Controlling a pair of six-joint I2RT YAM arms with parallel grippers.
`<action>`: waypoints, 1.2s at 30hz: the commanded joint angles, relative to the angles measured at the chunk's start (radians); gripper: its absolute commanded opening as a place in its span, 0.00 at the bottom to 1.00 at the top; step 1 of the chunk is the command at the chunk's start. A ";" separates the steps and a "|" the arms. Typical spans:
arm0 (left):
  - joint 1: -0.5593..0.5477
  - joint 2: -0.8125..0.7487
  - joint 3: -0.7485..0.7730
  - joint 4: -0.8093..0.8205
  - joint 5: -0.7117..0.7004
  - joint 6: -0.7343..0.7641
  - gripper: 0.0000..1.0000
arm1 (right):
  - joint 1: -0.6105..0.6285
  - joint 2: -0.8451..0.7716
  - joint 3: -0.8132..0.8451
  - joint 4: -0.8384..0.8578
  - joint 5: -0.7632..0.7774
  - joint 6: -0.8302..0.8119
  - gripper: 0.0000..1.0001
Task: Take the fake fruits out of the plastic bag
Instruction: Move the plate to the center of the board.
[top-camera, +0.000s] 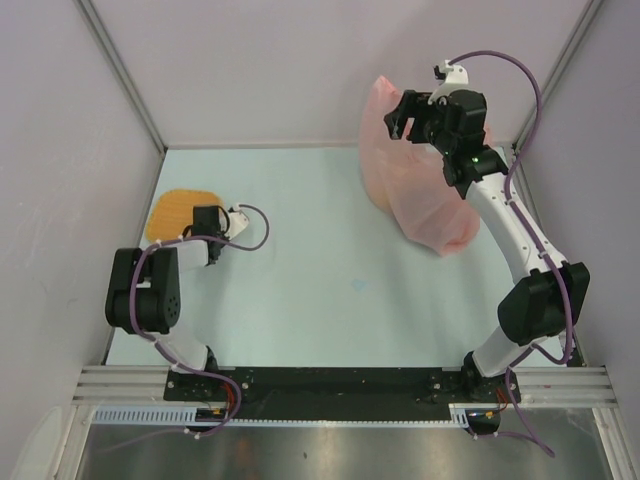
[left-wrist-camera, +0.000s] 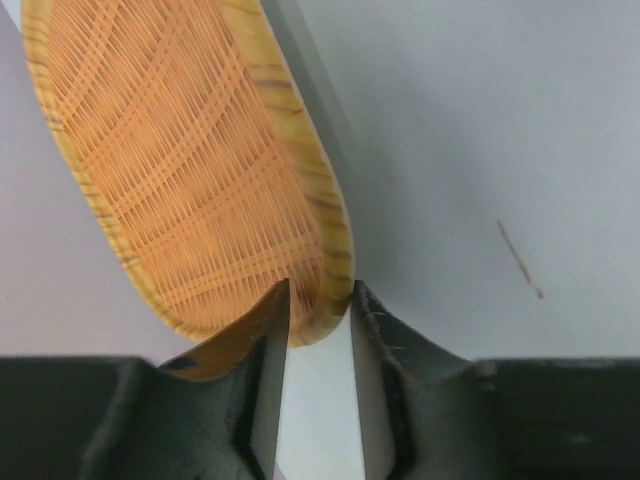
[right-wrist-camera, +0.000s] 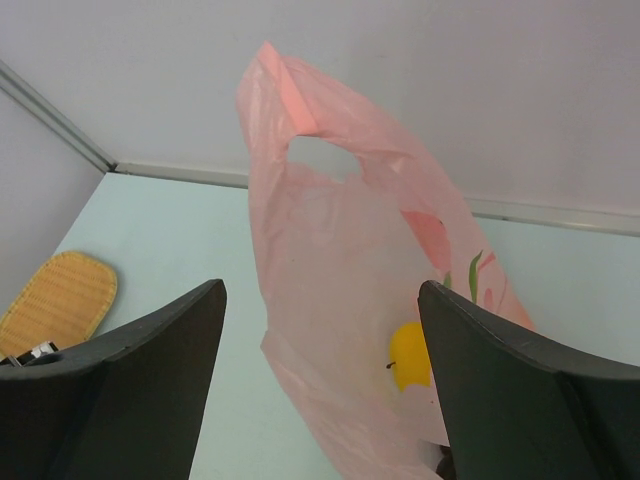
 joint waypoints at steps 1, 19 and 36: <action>-0.040 0.017 -0.022 0.099 -0.047 0.063 0.20 | -0.003 -0.041 -0.003 0.028 -0.016 0.000 0.83; -0.791 -0.385 -0.228 -0.251 0.137 -0.200 0.00 | -0.031 -0.052 -0.065 0.040 -0.002 -0.055 0.83; -1.525 -0.190 -0.153 -0.213 0.238 -0.357 0.00 | -0.048 -0.138 -0.157 0.026 -0.025 -0.043 0.82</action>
